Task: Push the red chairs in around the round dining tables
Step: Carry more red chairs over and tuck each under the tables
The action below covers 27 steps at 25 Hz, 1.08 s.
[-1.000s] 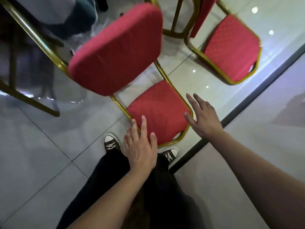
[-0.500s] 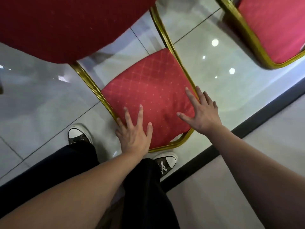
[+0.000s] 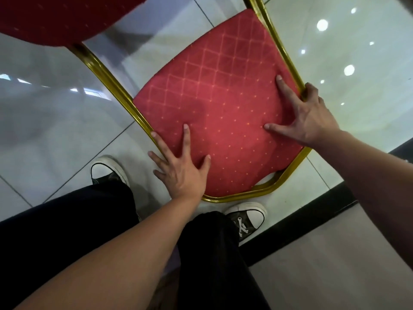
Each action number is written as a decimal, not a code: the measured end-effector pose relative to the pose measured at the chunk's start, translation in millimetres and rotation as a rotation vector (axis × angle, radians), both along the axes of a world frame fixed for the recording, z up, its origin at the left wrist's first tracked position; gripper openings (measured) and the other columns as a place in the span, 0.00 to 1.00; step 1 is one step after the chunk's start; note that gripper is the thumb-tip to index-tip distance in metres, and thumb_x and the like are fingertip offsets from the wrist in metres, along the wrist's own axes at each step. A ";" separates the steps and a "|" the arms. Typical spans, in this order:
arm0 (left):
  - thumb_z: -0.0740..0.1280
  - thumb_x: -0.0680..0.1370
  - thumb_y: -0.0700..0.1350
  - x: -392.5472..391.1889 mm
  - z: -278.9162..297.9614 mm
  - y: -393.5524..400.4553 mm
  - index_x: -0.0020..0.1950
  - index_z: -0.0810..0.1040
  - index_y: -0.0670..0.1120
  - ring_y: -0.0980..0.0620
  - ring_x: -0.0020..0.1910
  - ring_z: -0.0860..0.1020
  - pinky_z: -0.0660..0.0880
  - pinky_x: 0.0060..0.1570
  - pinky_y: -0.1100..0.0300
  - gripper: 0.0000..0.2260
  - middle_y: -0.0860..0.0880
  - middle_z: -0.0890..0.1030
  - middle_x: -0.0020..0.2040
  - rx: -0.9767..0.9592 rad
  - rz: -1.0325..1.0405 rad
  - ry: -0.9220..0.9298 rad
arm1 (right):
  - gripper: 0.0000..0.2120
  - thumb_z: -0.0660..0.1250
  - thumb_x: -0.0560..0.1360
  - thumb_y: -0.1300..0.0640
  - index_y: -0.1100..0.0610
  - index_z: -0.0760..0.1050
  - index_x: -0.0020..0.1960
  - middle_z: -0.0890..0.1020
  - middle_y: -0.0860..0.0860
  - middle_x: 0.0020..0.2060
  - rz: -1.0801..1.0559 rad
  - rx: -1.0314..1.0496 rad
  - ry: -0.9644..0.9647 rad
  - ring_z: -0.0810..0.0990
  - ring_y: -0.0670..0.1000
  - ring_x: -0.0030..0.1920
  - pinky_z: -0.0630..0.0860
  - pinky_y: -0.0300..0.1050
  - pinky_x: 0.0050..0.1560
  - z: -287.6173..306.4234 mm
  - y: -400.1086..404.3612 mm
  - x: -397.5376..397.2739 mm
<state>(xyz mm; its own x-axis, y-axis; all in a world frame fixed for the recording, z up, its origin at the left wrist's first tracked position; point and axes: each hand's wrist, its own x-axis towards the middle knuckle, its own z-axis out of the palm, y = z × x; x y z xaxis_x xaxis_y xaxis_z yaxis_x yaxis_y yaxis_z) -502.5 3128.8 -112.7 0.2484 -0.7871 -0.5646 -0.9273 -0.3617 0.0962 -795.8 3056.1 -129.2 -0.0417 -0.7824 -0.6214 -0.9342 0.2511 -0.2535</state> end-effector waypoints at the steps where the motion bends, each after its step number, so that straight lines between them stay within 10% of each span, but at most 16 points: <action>1: 0.64 0.76 0.68 7.4 -0.8 -1.5 0.78 0.37 0.69 0.26 0.78 0.47 0.65 0.68 0.28 0.42 0.42 0.28 0.79 -0.005 -0.008 0.021 | 0.52 0.67 0.64 0.23 0.26 0.37 0.77 0.60 0.65 0.73 -0.012 -0.021 -0.027 0.67 0.73 0.68 0.71 0.71 0.66 -0.7 0.7 -1.3; 8: 0.76 0.74 0.56 14.5 -7.6 -2.9 0.79 0.50 0.71 0.36 0.77 0.57 0.63 0.67 0.55 0.44 0.46 0.27 0.79 -0.129 0.169 0.333 | 0.50 0.70 0.64 0.25 0.23 0.42 0.76 0.63 0.63 0.66 -0.059 -0.040 -0.091 0.68 0.70 0.66 0.72 0.69 0.66 2.1 -2.5 -3.6; 15: 0.75 0.71 0.63 14.8 52.6 -3.3 0.76 0.46 0.75 0.31 0.75 0.60 0.67 0.69 0.39 0.45 0.52 0.32 0.81 -0.098 0.237 0.304 | 0.49 0.69 0.63 0.24 0.22 0.43 0.75 0.64 0.63 0.65 -0.020 -0.020 -0.091 0.70 0.70 0.65 0.73 0.67 0.65 65.2 -7.5 -7.6; 27: 0.63 0.72 0.73 8.2 295.7 3.5 0.76 0.36 0.74 0.32 0.77 0.56 0.67 0.69 0.39 0.43 0.59 0.27 0.78 0.162 0.207 0.268 | 0.49 0.65 0.59 0.19 0.20 0.45 0.74 0.64 0.55 0.56 0.022 0.147 -0.023 0.73 0.65 0.60 0.72 0.59 0.68 319.1 -10.6 -19.6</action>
<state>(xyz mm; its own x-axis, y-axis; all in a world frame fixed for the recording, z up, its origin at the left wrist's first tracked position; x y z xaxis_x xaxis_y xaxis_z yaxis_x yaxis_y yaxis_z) -494.3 3132.2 183.1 0.2195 -0.6310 -0.7441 -0.7828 -0.5691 0.2517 -815.5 3045.5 189.9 -0.0100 -0.6832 -0.7302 -0.9344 0.2664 -0.2365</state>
